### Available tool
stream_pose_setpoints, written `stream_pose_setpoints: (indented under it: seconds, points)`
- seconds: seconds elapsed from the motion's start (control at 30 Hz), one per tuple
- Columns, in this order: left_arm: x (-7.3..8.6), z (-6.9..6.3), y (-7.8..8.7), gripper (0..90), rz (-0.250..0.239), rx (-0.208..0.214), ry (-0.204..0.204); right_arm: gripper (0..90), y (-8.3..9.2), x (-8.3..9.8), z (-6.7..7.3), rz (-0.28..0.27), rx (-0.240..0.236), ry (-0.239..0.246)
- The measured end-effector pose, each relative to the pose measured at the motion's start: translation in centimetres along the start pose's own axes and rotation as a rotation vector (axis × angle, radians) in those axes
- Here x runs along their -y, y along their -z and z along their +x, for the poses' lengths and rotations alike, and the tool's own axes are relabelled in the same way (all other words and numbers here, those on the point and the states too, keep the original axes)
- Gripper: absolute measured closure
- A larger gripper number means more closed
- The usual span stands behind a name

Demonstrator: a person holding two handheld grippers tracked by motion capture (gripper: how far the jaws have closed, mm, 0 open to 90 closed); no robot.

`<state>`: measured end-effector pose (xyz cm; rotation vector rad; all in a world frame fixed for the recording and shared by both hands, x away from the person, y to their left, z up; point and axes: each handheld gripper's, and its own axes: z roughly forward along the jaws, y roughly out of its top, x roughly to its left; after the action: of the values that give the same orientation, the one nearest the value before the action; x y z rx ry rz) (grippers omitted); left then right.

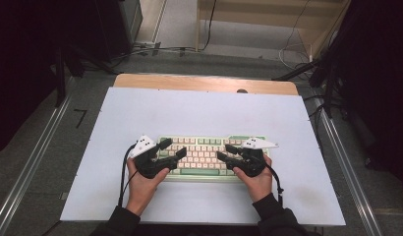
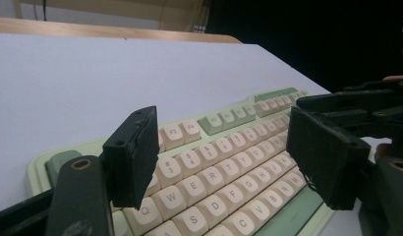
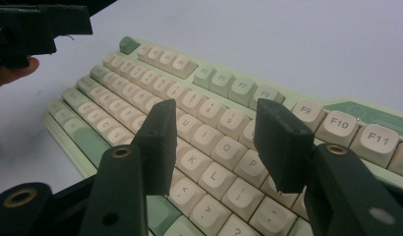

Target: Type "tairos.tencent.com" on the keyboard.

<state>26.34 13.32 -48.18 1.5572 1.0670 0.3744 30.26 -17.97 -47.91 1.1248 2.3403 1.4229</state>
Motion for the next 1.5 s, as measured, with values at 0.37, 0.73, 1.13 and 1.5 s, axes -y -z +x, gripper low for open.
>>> stream_pose_setpoints:
  seconds: [0.37, 0.73, 1.13, 1.5]
  points:
    - [0.1, 0.3, -0.8, 26.9, 0.039, -0.050, -0.014, 49.0, 0.0, 0.0, 0.0, 0.004, 0.000, 0.000]
    - [0.0, 0.0, -1.9, 63.7, 0.125, -0.028, -0.037, 48.8, -0.1, 0.0, 0.0, 0.007, -0.001, -0.001]
    - [0.0, -0.1, -3.1, 90.0, 0.253, -0.063, -0.055, 47.8, -0.2, 0.1, 0.0, 0.009, -0.003, 0.000]
    - [0.1, -0.2, -3.6, 90.0, 0.295, -0.080, -0.072, 38.8, -0.1, 0.0, 0.0, -0.005, -0.004, -0.007]
